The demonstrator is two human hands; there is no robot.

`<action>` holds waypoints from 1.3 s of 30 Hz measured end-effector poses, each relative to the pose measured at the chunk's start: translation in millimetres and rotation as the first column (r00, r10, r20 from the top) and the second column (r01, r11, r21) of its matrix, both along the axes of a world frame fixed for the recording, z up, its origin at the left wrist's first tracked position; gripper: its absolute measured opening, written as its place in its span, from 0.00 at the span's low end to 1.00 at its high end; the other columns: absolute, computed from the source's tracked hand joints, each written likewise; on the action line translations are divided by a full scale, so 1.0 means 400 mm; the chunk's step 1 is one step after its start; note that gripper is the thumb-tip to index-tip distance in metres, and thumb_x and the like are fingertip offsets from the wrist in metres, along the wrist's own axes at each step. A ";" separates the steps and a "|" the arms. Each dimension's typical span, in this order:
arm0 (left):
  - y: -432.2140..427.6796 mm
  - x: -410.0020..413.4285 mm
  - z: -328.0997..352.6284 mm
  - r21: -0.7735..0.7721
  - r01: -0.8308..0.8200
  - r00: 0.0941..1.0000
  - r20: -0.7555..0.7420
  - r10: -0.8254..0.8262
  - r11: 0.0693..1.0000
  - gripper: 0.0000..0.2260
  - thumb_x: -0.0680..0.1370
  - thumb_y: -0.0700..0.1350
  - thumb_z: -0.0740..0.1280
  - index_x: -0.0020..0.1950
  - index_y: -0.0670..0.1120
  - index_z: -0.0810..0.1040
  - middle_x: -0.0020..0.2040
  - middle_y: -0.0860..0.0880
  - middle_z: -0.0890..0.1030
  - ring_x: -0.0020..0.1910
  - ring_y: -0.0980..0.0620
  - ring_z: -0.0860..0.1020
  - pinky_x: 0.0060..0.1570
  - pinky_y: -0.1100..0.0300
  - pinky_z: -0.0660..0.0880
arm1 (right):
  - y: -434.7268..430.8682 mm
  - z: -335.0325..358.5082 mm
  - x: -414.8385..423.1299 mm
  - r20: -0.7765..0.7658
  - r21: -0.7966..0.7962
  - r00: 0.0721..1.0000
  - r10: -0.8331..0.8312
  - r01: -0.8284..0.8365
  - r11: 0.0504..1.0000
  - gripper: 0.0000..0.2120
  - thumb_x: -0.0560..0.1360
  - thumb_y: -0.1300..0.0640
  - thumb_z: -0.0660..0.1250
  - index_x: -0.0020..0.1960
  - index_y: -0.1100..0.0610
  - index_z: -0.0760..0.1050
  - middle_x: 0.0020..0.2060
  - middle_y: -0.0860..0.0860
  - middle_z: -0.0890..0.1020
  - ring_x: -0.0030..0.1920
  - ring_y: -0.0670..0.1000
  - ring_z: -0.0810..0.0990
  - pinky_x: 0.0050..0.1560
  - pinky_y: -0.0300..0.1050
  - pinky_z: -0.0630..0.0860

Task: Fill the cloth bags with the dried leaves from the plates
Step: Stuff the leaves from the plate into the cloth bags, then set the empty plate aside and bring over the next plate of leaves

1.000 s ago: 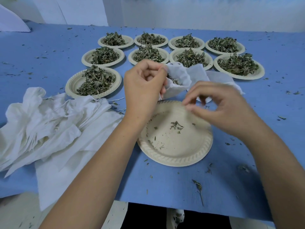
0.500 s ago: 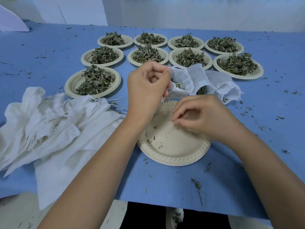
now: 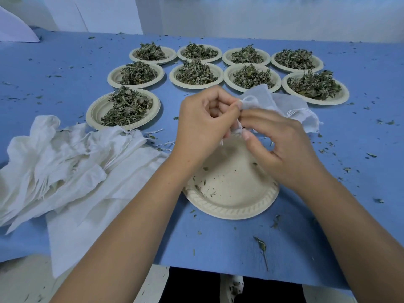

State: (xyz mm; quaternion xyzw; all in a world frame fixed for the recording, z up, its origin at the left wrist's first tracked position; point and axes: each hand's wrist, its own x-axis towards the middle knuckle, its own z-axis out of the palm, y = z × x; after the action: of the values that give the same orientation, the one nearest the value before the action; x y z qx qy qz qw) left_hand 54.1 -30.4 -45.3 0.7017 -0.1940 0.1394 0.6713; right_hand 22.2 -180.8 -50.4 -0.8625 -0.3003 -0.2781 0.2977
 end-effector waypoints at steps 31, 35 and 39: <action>0.132 0.155 -0.082 0.850 -0.463 0.583 0.079 0.809 0.251 0.14 0.79 0.40 0.64 0.64 0.38 0.72 0.66 0.38 0.71 0.67 0.40 0.66 0.64 0.51 0.60 | 0.021 -0.021 0.147 -0.272 -0.421 0.896 -0.352 0.218 0.880 0.11 0.78 0.60 0.59 0.37 0.55 0.70 0.30 0.45 0.71 0.54 0.61 0.74 0.69 0.49 0.61; 0.132 0.160 -0.086 0.865 -0.450 0.596 0.106 0.796 0.221 0.14 0.78 0.36 0.62 0.64 0.39 0.72 0.63 0.38 0.74 0.65 0.40 0.69 0.62 0.49 0.62 | 0.013 -0.014 0.114 -0.021 -0.248 0.934 -0.356 0.340 0.907 0.09 0.71 0.61 0.70 0.33 0.58 0.80 0.28 0.51 0.81 0.40 0.58 0.78 0.60 0.37 0.59; 0.135 0.159 -0.088 0.881 -0.411 0.654 0.108 0.749 0.233 0.11 0.77 0.37 0.64 0.59 0.40 0.76 0.58 0.41 0.79 0.60 0.41 0.73 0.61 0.51 0.64 | 0.029 -0.019 0.114 -0.152 -0.383 0.925 -0.348 0.269 0.883 0.17 0.79 0.49 0.60 0.34 0.54 0.77 0.31 0.48 0.80 0.40 0.50 0.75 0.71 0.41 0.51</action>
State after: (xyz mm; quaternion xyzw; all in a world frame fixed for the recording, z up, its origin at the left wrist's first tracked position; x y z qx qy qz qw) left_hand 117.9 23.4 -80.4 0.9640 0.1642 0.1450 0.1509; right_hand 67.8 -169.2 -58.0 -0.9638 -0.1695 -0.1678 0.1193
